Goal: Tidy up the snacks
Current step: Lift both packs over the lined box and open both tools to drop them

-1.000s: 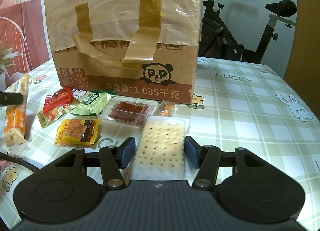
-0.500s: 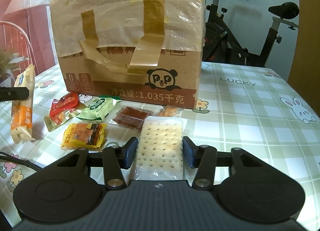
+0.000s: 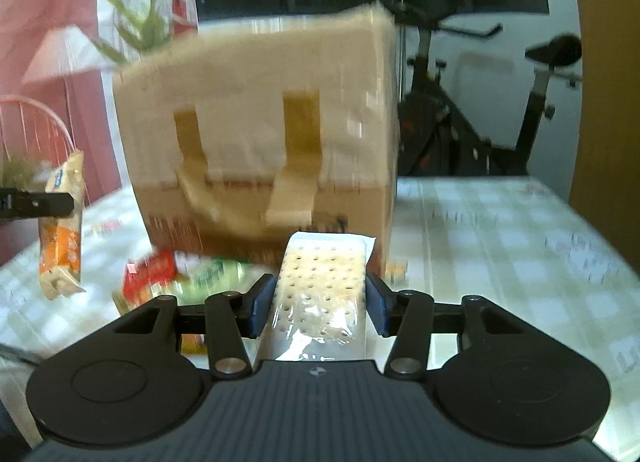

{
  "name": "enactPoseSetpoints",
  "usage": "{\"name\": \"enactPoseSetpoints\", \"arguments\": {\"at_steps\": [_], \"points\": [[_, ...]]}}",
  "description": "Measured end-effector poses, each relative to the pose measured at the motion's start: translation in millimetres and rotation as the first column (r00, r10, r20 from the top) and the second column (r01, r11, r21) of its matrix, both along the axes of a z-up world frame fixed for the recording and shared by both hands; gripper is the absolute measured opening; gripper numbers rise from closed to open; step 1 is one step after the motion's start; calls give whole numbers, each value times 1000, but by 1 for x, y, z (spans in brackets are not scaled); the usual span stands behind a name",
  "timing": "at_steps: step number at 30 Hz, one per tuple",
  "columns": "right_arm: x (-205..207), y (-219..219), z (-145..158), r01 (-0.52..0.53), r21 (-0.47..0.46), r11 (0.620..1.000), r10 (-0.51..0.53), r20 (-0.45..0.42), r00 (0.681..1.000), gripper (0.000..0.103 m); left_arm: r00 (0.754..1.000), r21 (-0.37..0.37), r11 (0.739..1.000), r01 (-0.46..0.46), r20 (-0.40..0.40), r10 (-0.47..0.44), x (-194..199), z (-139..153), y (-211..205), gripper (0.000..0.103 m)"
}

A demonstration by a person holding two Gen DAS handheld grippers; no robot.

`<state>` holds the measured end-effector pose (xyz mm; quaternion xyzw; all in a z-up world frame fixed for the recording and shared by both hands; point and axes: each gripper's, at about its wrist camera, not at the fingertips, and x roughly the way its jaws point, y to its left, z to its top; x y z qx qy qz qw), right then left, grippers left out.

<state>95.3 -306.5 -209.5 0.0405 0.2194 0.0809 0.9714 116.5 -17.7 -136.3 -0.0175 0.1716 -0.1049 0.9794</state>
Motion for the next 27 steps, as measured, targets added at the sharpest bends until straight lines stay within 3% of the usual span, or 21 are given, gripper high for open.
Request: {"name": "enactPoseSetpoints", "arguments": {"at_steps": [5, 14, 20, 27], "points": [[0, -2, 48, -20, 25, 999, 17, 129, 992, 51, 995, 3, 999, 40, 94, -41, 11, 41, 0, 44], [20, 6, 126, -109, 11, 994, 101, 280, 955, 51, 982, 9, 996, 87, 166, -87, 55, 99, -11, 44], [73, 19, 160, -121, -42, 992, 128, 293, 948, 51, 985, 55, 993, 102, 136, -109, 107, 113, -35, 44], [148, 25, 166, -83, -3, 997, 81, 206, 975, 51, 992, 107, 991, 79, 89, -88, 153, 109, -59, 44]]}}
